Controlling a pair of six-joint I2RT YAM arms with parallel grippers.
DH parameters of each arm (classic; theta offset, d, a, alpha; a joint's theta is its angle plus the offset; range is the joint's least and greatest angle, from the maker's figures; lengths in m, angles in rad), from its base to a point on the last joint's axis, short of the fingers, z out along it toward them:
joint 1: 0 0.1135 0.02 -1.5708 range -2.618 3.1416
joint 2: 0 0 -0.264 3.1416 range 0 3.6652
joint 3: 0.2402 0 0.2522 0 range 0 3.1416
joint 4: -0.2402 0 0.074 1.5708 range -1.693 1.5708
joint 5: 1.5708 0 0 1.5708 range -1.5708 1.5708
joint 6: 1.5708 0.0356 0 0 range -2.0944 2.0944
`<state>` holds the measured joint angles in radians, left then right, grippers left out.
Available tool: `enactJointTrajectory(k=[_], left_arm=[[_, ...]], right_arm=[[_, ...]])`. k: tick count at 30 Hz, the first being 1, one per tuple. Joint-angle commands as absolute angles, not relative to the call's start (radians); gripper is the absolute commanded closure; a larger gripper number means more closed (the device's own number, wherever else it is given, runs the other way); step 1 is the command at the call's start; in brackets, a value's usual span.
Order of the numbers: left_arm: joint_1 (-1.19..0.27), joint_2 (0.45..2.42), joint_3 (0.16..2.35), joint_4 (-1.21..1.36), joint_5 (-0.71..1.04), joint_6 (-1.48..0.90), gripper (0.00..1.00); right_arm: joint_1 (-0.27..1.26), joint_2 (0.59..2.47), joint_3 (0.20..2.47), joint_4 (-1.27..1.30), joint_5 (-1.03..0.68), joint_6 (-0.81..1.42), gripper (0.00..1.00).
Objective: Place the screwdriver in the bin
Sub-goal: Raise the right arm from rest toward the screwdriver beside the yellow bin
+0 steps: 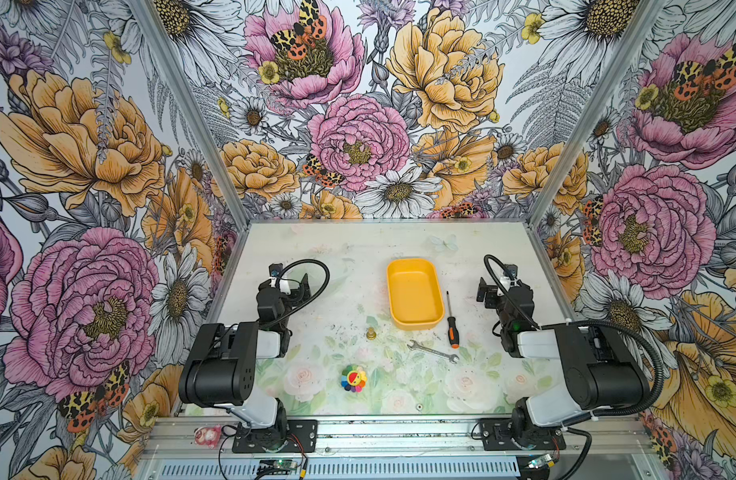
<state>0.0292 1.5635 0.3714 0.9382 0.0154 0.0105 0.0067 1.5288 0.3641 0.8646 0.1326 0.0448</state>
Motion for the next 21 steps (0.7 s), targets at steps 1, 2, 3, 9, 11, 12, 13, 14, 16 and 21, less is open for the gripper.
enactJointTrajectory(k=[1,2,3,9,11,12,13,14,16,21], left_arm=[[0.03,1.551,0.376,0.941,0.031,0.023,0.01],[0.03,1.551,0.376,0.941,0.031,0.023,0.01],[0.03,1.551,0.376,0.942,0.032,0.024,0.01],[0.031,1.49,0.394,0.859,0.04,0.024,0.01],[0.028,1.412,0.416,0.746,0.03,0.022,0.01],[0.025,1.36,0.436,0.657,0.023,0.013,0.01],[0.025,1.317,0.457,0.571,0.025,-0.004,0.01],[0.025,1.274,0.48,0.491,0.034,-0.023,0.01],[0.019,1.206,0.499,0.388,0.055,-0.07,0.01],[-0.041,1.079,0.499,0.21,0.089,-0.216,0.01]], right_arm=[[0.004,1.529,0.388,0.867,0.146,0.066,0.01],[0.006,1.52,0.395,0.85,0.165,0.072,0.0],[0.005,1.505,0.401,0.831,0.183,0.08,0.01],[0.014,1.324,0.458,0.523,0.226,0.131,0.02],[0.018,1.255,0.518,0.319,0.203,0.185,0.04],[0.02,1.231,0.545,0.226,0.191,0.214,0.05],[0.022,1.206,0.577,0.129,0.17,0.253,0.06],[0.026,1.188,0.603,0.046,0.134,0.29,0.06],[0.035,1.169,0.636,-0.08,0.062,0.345,0.08],[0.116,1.086,0.6,-0.238,0.034,0.425,0.1]])
